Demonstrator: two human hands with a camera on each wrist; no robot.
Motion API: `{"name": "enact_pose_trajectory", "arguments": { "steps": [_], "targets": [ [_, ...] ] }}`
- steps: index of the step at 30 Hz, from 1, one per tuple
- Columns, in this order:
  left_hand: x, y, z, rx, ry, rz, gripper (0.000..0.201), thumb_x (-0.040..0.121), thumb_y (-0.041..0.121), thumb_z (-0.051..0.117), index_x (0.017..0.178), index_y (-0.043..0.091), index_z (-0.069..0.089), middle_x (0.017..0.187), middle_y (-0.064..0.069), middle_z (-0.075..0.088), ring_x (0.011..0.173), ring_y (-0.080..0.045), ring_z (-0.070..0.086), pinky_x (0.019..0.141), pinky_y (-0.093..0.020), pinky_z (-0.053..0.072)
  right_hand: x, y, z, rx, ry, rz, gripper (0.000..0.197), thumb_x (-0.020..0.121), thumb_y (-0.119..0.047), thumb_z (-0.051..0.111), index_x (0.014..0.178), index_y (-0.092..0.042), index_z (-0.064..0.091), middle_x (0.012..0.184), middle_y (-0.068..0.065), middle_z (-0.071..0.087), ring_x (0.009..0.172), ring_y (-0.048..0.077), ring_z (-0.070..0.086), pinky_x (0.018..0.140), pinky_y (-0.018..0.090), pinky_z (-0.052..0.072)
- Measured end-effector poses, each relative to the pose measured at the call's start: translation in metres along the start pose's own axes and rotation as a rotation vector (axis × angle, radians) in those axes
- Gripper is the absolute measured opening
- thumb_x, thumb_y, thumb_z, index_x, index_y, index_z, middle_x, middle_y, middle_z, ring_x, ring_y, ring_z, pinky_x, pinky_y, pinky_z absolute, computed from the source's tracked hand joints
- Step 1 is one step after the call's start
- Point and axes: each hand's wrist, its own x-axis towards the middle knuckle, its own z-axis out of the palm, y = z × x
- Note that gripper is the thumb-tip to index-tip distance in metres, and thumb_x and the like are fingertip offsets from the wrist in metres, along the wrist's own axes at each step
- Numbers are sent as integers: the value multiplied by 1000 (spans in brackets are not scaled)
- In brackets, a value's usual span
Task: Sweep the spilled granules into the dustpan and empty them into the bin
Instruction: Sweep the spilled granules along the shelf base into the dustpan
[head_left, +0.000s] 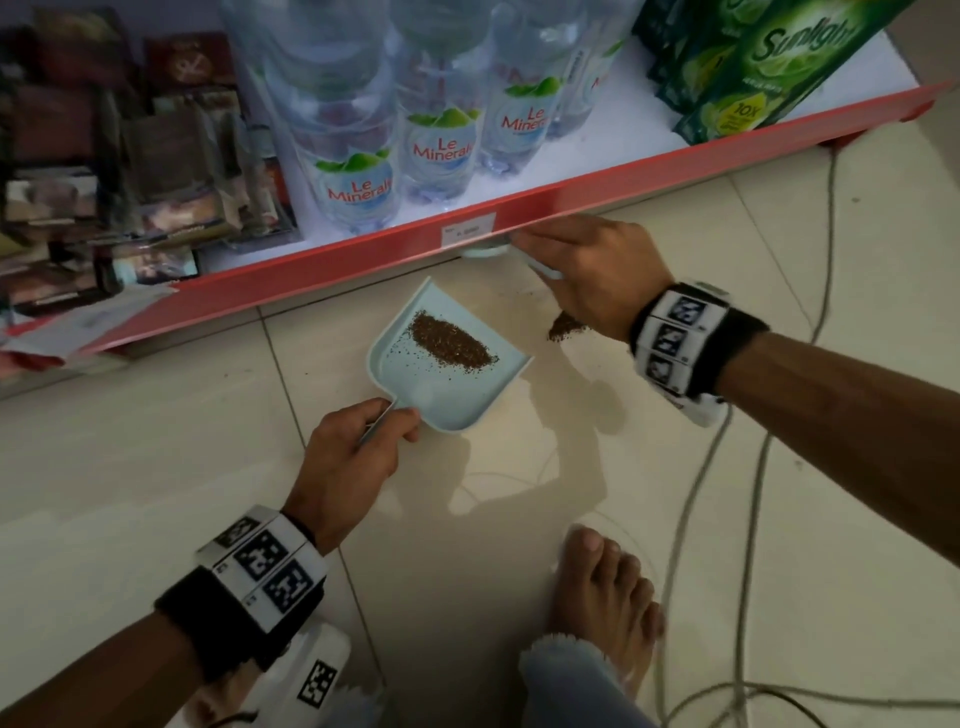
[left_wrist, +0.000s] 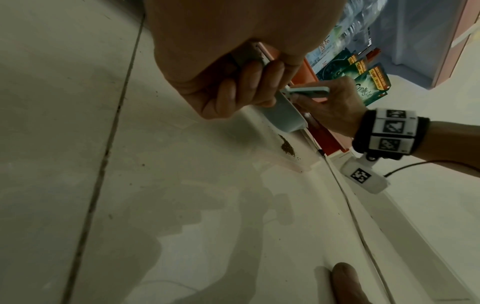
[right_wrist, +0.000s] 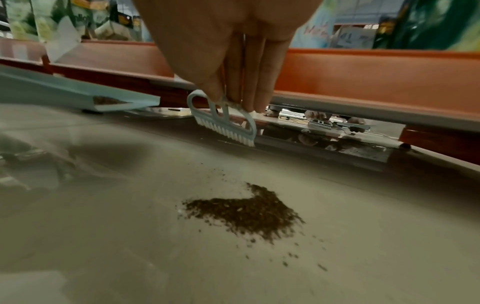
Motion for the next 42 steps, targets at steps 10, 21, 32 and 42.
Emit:
{"name": "enact_pose_trajectory", "arguments": {
  "steps": [10, 21, 32, 42],
  "targets": [
    [-4, -4, -2, -2, 14, 0, 37, 77, 52, 57, 69, 16, 63, 49, 3, 39, 46, -12, 35, 41, -18, 31, -27, 32, -13, 79, -290, -11, 39, 89, -16, 60, 127, -26, 66, 130, 5, 66, 109, 33, 66, 85, 47, 55],
    [-1, -3, 5, 20, -10, 46, 31, 93, 34, 58, 70, 14, 63, 48, 7, 37, 44, -9, 33, 40, -17, 29, 0, 18, -2, 101, -153, 55, 47, 98, -10, 48, 139, -30, 54, 142, -2, 56, 117, 30, 61, 87, 44, 54],
    [-4, -3, 1, 9, 12, 2, 32, 89, 39, 59, 69, 14, 63, 48, 3, 37, 44, -11, 33, 41, -19, 30, -41, 47, -14, 34, -15, -66, 33, 95, -14, 57, 126, -19, 65, 122, 4, 68, 107, 31, 63, 62, 41, 56],
    [-3, 0, 6, 23, -6, 27, 31, 96, 29, 58, 68, 17, 63, 48, 3, 37, 46, -12, 34, 41, -19, 30, -11, 15, 5, -42, -265, 53, 48, 95, -12, 47, 140, -29, 51, 139, -3, 58, 103, 32, 66, 77, 44, 57]
  ]
}}
